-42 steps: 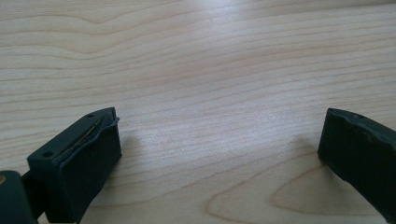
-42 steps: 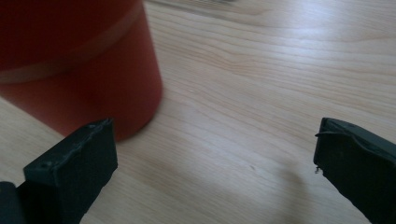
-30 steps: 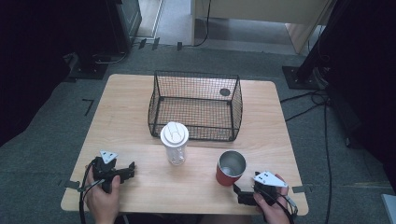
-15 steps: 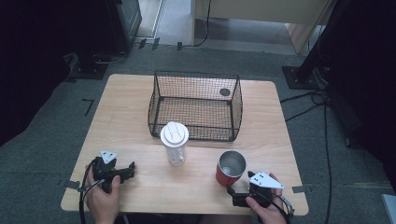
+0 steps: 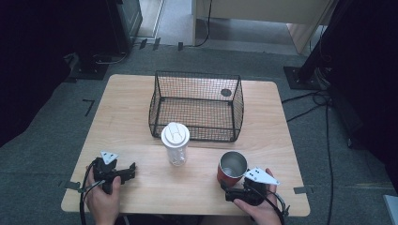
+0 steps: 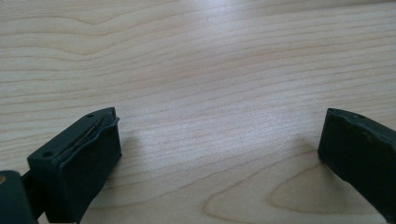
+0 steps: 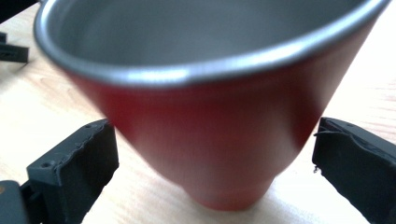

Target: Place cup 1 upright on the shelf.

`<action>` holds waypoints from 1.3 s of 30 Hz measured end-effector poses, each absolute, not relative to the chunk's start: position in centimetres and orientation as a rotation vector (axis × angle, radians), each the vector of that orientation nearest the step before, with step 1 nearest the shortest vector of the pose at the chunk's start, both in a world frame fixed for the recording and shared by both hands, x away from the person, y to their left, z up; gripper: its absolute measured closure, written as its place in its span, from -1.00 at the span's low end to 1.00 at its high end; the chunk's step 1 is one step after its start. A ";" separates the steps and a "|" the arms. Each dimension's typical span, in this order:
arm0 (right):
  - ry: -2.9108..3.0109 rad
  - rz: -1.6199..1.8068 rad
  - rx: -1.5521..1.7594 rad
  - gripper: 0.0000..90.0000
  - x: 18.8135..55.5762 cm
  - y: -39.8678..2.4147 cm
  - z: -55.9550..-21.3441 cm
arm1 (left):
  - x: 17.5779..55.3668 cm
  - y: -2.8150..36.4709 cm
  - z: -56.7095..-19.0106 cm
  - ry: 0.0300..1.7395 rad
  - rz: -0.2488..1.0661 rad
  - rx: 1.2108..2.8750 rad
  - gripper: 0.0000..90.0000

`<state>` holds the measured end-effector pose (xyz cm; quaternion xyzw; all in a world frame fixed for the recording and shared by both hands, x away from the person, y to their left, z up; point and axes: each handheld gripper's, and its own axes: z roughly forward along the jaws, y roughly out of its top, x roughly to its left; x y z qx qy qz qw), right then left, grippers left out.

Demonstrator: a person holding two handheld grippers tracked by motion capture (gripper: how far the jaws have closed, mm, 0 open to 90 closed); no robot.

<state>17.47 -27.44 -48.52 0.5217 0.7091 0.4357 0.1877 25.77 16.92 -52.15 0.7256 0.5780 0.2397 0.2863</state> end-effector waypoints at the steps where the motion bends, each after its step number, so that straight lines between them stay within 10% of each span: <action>1: 1.986 1.219 1.472 -1.00 17.5 -27.3 -48.4 | 25.8 16.9 -52.1 1.544 0.640 1.940 -1.00; 39: 1.900 1.122 1.421 -0.85 19.4 -24.5 -46.7 | 25.8 16.9 -52.2 1.541 0.638 1.940 -1.00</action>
